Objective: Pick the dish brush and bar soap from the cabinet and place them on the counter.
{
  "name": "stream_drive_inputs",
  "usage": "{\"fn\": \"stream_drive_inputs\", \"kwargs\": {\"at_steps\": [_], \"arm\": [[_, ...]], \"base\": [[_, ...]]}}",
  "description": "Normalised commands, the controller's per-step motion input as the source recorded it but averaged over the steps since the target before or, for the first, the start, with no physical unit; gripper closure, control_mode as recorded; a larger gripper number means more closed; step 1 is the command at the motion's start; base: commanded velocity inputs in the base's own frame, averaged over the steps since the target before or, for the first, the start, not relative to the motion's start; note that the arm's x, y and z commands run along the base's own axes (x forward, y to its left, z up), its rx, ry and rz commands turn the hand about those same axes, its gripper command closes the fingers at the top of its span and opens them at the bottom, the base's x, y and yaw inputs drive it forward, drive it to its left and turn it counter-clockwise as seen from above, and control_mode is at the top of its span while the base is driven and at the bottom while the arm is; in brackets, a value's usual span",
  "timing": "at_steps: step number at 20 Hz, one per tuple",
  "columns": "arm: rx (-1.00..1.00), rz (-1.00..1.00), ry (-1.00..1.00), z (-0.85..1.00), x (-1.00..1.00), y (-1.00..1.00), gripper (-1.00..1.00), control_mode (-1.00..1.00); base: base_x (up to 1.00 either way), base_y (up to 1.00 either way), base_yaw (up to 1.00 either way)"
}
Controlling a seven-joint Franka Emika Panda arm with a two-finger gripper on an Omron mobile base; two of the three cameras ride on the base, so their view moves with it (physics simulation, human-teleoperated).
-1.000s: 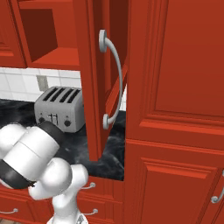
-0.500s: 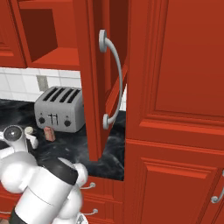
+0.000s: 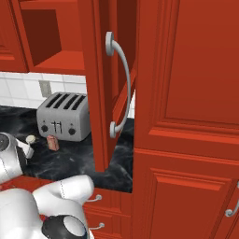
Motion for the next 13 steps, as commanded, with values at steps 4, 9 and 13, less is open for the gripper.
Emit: {"fn": "stream_drive_inputs", "kwargs": {"at_steps": [4, 9, 13], "arm": [[0.00, -0.06, 0.01, 0.64, -0.27, 0.00, -1.00, -1.00], [-0.02, -0.06, 0.01, 0.60, -0.33, -0.01, -1.00, -1.00], [-0.04, -0.06, 0.00, 0.58, -0.31, -0.02, -1.00, -1.00]], "base": [[0.00, 0.00, 0.00], [0.00, 0.00, 0.00], [0.00, 0.00, 0.00]]}}
